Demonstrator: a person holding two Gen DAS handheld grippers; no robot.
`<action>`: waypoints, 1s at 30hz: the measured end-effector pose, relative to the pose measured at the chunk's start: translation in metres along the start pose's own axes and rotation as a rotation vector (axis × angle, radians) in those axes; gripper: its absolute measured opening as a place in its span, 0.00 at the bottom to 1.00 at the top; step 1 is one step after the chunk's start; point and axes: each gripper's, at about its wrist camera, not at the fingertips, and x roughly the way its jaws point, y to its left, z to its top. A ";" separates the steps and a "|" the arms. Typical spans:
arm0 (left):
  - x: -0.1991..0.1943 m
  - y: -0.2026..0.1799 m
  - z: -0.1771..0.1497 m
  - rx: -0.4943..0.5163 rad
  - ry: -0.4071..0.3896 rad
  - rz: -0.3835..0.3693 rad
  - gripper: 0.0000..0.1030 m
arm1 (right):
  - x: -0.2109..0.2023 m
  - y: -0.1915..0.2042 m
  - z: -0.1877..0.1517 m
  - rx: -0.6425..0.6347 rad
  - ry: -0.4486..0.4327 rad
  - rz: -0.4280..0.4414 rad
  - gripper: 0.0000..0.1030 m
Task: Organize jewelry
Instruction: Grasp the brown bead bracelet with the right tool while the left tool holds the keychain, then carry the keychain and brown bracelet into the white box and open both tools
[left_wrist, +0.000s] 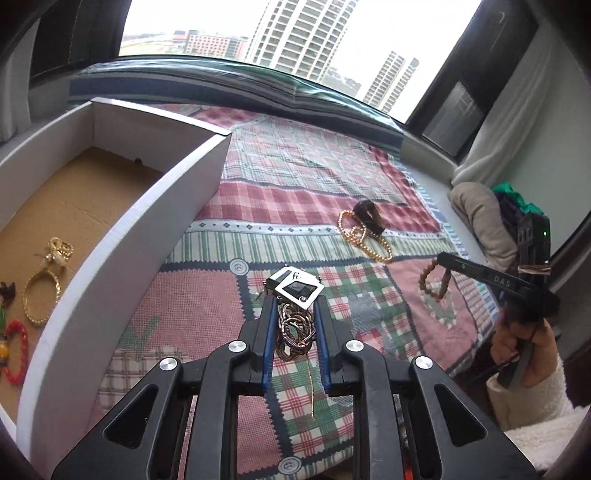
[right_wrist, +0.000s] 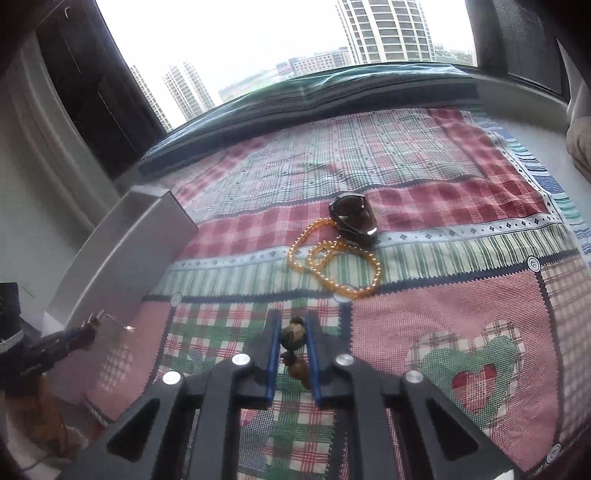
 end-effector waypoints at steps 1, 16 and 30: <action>-0.008 0.001 0.003 -0.003 -0.011 -0.001 0.18 | -0.004 0.004 0.003 -0.005 -0.003 0.014 0.13; -0.155 0.077 0.031 -0.189 -0.195 0.075 0.18 | -0.018 0.170 0.072 -0.301 -0.094 0.253 0.13; -0.151 0.187 -0.010 -0.398 -0.148 0.273 0.18 | 0.074 0.347 0.091 -0.472 0.055 0.510 0.13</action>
